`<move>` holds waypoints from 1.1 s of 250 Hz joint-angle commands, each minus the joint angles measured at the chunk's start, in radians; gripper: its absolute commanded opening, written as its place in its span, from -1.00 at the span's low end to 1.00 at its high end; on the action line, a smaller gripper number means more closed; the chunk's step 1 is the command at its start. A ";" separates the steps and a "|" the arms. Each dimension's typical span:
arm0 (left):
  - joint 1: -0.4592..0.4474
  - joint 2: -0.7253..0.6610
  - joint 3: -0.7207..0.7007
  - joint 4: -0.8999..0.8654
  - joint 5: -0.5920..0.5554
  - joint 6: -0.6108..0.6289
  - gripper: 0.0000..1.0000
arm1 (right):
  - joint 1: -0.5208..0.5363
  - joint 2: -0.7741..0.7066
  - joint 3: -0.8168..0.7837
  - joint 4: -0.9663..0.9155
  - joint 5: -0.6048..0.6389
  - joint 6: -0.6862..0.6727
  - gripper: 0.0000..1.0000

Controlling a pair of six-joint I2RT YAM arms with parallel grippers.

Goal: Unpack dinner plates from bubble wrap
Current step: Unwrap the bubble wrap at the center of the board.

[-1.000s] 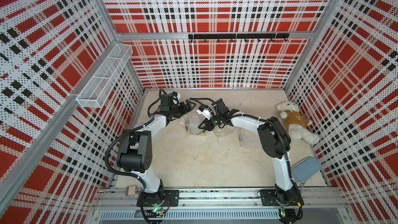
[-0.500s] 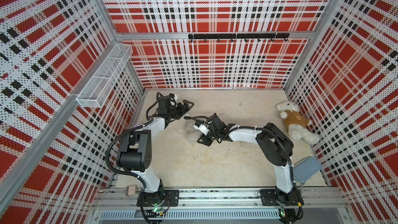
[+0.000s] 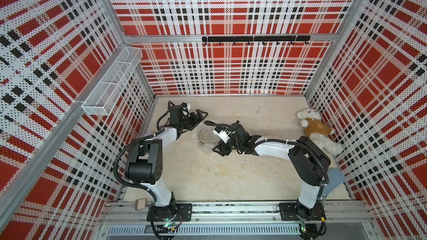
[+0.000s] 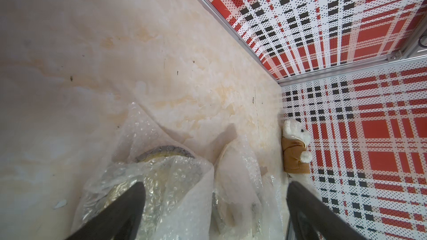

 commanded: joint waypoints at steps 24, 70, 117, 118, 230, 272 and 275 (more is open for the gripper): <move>-0.021 -0.036 -0.006 0.025 0.030 -0.021 0.94 | -0.002 -0.059 0.015 0.058 0.002 0.023 0.34; -0.031 -0.067 -0.009 0.022 0.051 -0.022 0.94 | -0.050 -0.067 0.052 0.096 -0.077 0.106 0.30; -0.068 -0.037 -0.007 0.022 0.051 -0.014 0.94 | -0.059 -0.004 0.099 0.172 -0.155 0.195 0.10; -0.069 -0.034 -0.007 0.023 0.052 -0.014 0.93 | -0.059 -0.002 0.101 0.173 -0.157 0.197 0.09; -0.113 0.102 -0.001 0.117 0.042 -0.052 0.90 | 0.026 0.108 0.062 0.275 -0.178 0.291 -0.15; -0.105 0.117 -0.002 0.127 0.045 -0.056 0.89 | 0.063 0.108 -0.036 0.323 -0.134 0.322 -0.14; -0.105 0.117 -0.003 0.128 0.045 -0.056 0.89 | 0.063 0.110 -0.044 0.328 -0.132 0.327 -0.14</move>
